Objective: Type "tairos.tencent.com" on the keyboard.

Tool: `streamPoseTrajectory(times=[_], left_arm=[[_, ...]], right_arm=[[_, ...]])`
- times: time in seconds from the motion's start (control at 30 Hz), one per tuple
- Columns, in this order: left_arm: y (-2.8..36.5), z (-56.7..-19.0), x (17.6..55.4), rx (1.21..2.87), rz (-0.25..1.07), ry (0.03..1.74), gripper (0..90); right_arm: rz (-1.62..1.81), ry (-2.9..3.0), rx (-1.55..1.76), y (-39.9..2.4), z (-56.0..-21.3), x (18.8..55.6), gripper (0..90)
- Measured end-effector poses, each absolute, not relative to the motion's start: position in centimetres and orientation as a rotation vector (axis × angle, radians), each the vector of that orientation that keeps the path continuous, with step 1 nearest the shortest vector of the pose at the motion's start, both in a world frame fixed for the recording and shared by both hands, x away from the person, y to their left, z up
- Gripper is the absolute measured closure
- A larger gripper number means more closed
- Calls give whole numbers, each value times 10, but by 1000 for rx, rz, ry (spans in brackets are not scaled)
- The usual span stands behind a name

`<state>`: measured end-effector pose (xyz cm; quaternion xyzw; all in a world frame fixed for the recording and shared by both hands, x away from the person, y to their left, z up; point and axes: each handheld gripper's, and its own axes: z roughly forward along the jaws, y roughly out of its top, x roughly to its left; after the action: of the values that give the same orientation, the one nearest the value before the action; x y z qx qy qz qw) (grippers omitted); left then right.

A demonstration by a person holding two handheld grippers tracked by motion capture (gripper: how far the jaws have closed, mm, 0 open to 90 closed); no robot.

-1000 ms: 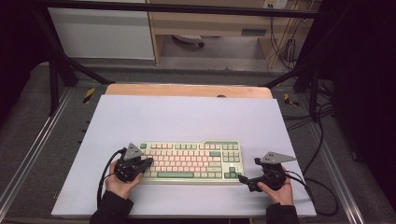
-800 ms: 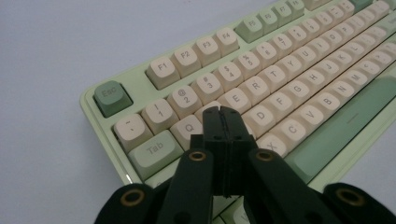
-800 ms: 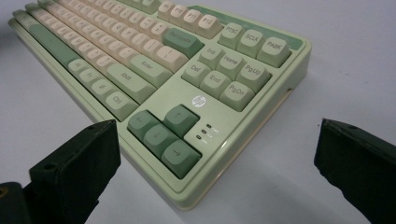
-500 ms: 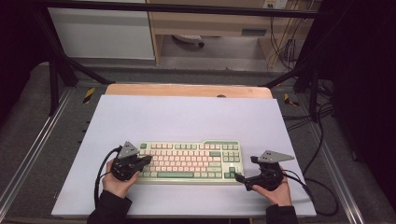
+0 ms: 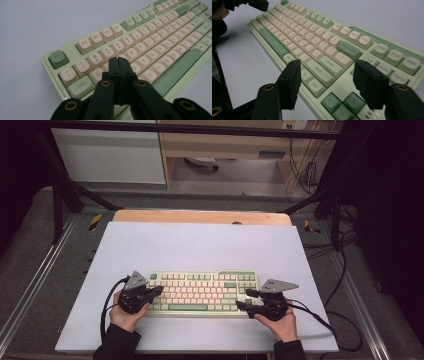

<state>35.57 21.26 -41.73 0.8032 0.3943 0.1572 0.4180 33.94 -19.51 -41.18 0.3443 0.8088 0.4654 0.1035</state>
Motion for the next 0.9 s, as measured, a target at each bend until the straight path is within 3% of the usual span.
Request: streamPoseTrajectory(times=[0.23, 0.43, 0.9], left_arm=[[211, -419, 356, 2019, 389, 985, 900], [212, -419, 356, 2009, 385, 987, 900], [210, -419, 355, 2013, 381, 982, 900]], right_arm=[[1371, 2423, 1018, -180, -411, 342, 526], [1396, 2417, 1024, -164, -405, 347, 662], [1419, 2405, 1010, -128, -399, 354, 796]])
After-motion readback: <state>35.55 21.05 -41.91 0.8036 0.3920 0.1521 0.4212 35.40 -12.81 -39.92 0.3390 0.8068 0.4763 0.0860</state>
